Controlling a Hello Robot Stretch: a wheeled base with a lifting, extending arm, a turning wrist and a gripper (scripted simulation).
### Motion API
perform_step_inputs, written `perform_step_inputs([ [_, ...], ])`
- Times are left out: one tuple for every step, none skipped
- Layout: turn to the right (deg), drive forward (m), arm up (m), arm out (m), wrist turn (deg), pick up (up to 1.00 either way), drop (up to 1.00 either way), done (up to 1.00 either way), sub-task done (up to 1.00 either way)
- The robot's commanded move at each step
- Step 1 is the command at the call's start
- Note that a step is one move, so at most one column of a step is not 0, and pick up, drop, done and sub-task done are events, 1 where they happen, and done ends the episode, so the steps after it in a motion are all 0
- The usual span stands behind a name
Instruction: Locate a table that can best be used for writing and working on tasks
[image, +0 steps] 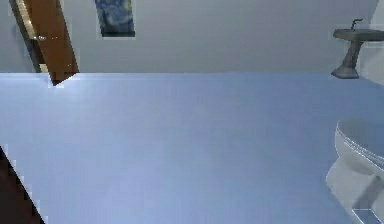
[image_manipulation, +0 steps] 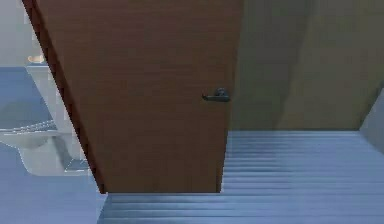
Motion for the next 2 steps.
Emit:
perform_step_inputs([
  [-24.0, 0.0, 0.0, 0.0, 0.0, 0.0, 0.0, 0.0, 0.0],
  [0.0, 0.85, 0.0, 0.0, 0.0, 0.0, 0.0, 0.0, 0.0],
])
